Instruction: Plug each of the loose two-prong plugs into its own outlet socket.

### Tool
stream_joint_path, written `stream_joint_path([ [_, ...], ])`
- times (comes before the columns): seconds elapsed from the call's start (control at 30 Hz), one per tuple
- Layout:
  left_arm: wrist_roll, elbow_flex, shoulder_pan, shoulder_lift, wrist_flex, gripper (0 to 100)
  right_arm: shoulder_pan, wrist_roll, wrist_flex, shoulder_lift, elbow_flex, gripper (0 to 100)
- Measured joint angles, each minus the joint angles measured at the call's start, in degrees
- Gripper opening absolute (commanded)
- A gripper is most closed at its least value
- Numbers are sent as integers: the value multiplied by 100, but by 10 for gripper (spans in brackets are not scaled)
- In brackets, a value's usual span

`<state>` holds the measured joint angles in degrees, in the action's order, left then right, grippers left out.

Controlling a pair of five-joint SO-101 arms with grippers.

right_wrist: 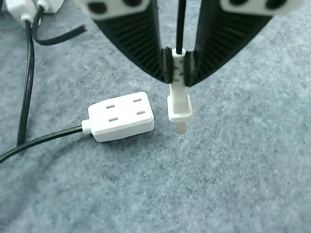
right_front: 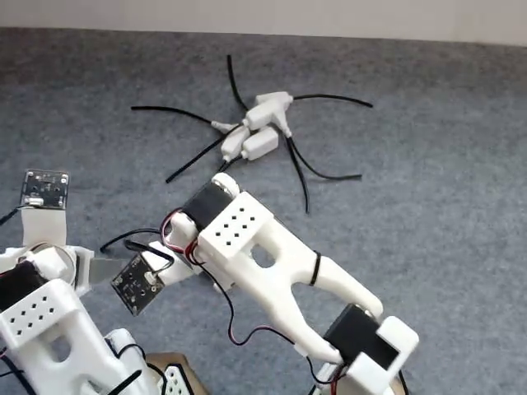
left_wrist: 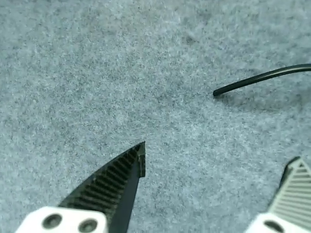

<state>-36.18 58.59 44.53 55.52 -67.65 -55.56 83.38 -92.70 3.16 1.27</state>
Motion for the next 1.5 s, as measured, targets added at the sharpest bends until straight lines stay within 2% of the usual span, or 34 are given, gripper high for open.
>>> stream_joint_path([
  [0.17, -18, -132, 0, -26, 0, 424, 343, 26, 457, 563, 246, 6],
  [0.3, -18, -132, 0, -26, 0, 423, 659, -703, 862, 976, 756, 6],
  [0.4, -18, -132, 0, -26, 0, 423, 923, -2303, 1310, 1090, 1257, 6],
  [0.6, 44, -88, 0, -26, 105, 425, 1600, -6813, 1574, 1073, 1688, 6],
  [0.67, 132, 105, 0, -26, 440, 425, 1618, -7587, 1811, 879, 1363, 6],
  [0.8, 158, 642, -264, -26, 1275, 426, 1169, -7956, 2796, -53, 114, 6],
  [1.0, 527, 791, -1222, -26, 1714, 426, 897, -8114, 5758, -1653, -3174, 5],
  [1.07, 712, 791, -1574, -26, 1749, 426, 853, -8114, 6418, -1908, -4088, 5],
  [1.23, 1090, 941, -2136, 290, 2075, 426, 897, -8079, 6884, -2356, -4747, 5],
  [1.4, 985, 1705, -2268, 1793, 2163, 426, 958, -8062, 7332, -2681, -5327, 5],
  [1.5, 958, 2084, -2365, 2813, 1864, 426, 958, -7930, 7499, -3042, -5591, 5],
])
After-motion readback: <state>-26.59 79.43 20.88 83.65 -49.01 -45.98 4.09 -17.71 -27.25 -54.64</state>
